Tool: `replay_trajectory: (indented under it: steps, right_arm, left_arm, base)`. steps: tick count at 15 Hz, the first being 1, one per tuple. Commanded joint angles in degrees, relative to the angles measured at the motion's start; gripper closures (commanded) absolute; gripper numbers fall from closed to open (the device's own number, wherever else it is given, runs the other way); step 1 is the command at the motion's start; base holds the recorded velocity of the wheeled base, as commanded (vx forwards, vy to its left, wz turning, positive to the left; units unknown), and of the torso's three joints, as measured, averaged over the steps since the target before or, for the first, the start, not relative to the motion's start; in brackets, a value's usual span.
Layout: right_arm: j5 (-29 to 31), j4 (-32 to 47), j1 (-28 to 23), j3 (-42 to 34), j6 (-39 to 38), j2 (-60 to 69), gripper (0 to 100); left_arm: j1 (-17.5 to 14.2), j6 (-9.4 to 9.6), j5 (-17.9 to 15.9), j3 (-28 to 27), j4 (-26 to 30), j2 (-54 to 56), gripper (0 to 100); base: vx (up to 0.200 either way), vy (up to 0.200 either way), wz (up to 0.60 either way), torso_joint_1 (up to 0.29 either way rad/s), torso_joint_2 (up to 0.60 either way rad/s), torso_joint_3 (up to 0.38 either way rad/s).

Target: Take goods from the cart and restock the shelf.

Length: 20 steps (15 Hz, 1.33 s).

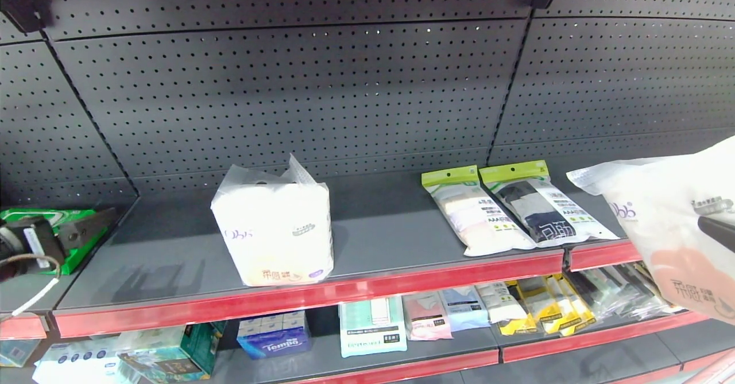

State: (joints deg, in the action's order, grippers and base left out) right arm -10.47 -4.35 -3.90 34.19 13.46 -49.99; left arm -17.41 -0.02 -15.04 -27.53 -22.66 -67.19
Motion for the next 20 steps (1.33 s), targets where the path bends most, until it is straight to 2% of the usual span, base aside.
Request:
replay_trajectory:
  steps: [1,4,6,7,10,12,15,20]
  right_arm:
    - [-0.16,-0.04,-0.05,-1.50,-0.01,2.01,100]
    - [-0.25,-0.04,-0.05,-3.34,0.08,3.06,100]
    - [-0.25,-0.13,-0.05,-3.52,-0.01,3.06,100]
    - [-0.16,-0.13,-0.14,-3.52,-0.01,3.15,100]
    - [0.01,-0.13,-0.32,-3.52,-0.01,3.41,100]
    - [-0.08,-0.04,-0.32,-3.52,-0.01,3.41,100]
    - [0.01,-0.04,-0.32,-3.52,0.08,3.41,100]
    - [0.01,-0.13,-0.32,-3.34,0.43,3.32,100]
  left_arm:
    - [-0.17,1.34,-3.24,1.60,11.76,17.62,0]
    - [-0.17,1.34,-3.77,2.48,19.41,27.38,0]
    - [0.53,1.69,-4.03,2.48,21.61,30.46,0]
    - [1.06,2.66,-3.85,2.57,21.52,30.46,0]
    - [1.15,3.89,-3.85,2.39,21.52,30.81,0]
    - [1.15,5.65,-3.85,2.65,21.52,31.69,0]
    - [1.24,5.91,-4.03,2.65,21.52,31.95,0]
    - [1.41,6.18,-5.00,2.65,21.52,32.30,0]
  base:
    - [0.000,0.000,0.00,0.000,0.00,0.000]
    - [0.000,0.000,0.00,0.000,0.00,0.000]
    - [0.000,0.000,0.00,0.000,0.00,0.000]
    - [0.000,0.000,0.00,0.000,0.00,0.000]
    - [0.000,0.000,0.00,0.000,0.00,0.000]
    - [0.000,0.000,0.00,0.000,0.00,0.000]
    - [0.000,0.000,0.00,0.000,0.00,0.000]
    - [-0.200,0.000,0.00,0.009,0.01,0.001]
